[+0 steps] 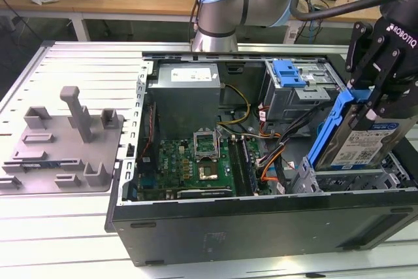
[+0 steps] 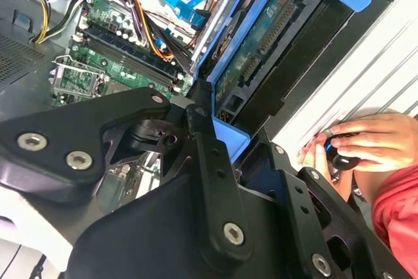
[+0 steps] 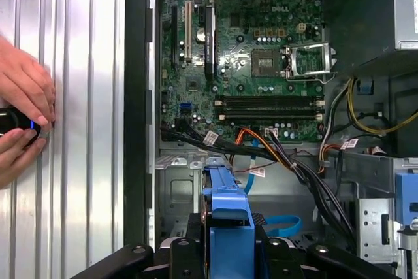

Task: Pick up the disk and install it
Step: 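Insert the disk into the insertion slot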

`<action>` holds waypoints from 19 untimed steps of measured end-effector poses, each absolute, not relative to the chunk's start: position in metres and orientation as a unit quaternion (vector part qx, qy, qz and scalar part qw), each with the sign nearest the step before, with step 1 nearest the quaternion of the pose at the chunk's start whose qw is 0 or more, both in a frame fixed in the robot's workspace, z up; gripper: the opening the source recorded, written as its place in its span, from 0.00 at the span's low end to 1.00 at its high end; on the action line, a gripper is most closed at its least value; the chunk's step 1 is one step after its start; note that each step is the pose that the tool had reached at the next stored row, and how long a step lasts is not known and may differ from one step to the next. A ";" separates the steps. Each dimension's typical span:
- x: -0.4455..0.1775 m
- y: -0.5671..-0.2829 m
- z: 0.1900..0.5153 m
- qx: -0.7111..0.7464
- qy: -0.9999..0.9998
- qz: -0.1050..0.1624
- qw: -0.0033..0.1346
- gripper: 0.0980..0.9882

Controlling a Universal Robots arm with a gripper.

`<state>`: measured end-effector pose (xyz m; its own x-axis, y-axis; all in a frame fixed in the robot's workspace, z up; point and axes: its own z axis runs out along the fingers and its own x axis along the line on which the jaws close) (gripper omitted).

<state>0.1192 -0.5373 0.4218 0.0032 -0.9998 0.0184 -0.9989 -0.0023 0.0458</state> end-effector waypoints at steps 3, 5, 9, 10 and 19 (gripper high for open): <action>0.119 -0.538 0.418 0.708 -0.706 -0.010 0.023 0.30; 0.119 -0.538 0.416 0.708 -0.706 -0.010 0.023 0.30; 0.119 -0.539 0.411 0.708 -0.706 -0.010 0.023 0.30; 0.119 -0.539 0.409 0.708 -0.706 -0.010 0.023 0.30; 0.119 -0.540 0.401 0.708 -0.706 -0.010 0.023 0.31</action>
